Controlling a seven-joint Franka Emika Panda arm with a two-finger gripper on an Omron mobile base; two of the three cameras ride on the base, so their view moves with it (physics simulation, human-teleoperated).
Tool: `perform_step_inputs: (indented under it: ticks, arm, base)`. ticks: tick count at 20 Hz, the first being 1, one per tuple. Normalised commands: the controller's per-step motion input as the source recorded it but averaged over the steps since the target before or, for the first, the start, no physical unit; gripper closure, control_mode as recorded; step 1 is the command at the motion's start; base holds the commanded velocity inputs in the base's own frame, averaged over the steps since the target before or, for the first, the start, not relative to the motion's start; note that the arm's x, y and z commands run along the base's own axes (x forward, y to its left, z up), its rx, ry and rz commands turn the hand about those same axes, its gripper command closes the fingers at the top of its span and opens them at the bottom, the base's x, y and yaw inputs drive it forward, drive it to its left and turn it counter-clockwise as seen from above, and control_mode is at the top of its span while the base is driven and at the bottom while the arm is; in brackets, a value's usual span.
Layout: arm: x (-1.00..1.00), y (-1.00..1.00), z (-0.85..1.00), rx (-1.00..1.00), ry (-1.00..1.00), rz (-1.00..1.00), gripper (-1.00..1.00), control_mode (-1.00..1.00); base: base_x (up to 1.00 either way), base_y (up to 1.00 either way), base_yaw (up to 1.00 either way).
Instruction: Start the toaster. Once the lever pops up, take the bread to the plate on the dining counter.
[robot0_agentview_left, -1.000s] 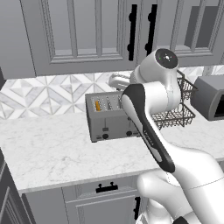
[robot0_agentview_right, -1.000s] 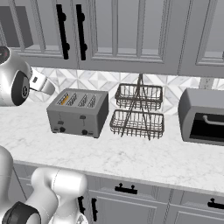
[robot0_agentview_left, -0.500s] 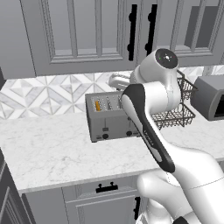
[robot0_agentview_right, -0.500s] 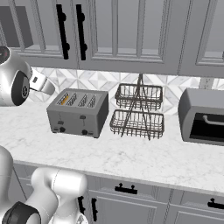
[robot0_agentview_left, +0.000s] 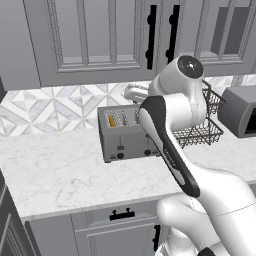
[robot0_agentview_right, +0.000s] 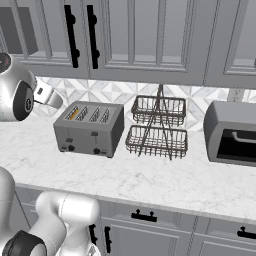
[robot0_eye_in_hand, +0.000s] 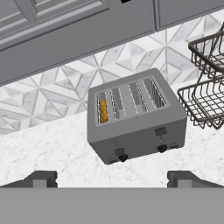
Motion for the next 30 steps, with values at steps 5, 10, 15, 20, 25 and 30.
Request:
perform_step_inputs:
  ticks: [5,10,15,20,25,30]
  arm:
    - [0.0,0.0,0.0,0.0,0.0,0.0,-1.0,-1.0]
    - [0.0,0.0,0.0,0.0,0.0,0.0,-1.0,-1.0]
    - [0.0,0.0,0.0,0.0,0.0,0.0,-1.0,-1.0]
    - [0.0,0.0,0.0,0.0,0.0,0.0,-1.0,-1.0]
    - [0.0,0.0,0.0,0.0,0.0,0.0,-1.0,-1.0]
    - [0.0,0.0,0.0,0.0,0.0,0.0,-1.0,-1.0]
  base:
    - [0.0,0.0,0.0]
    - [0.0,0.0,0.0]
    - [0.0,0.0,0.0]
    - [0.0,0.0,0.0]
    - [0.0,0.0,0.0]
    - [0.0,0.0,0.0]
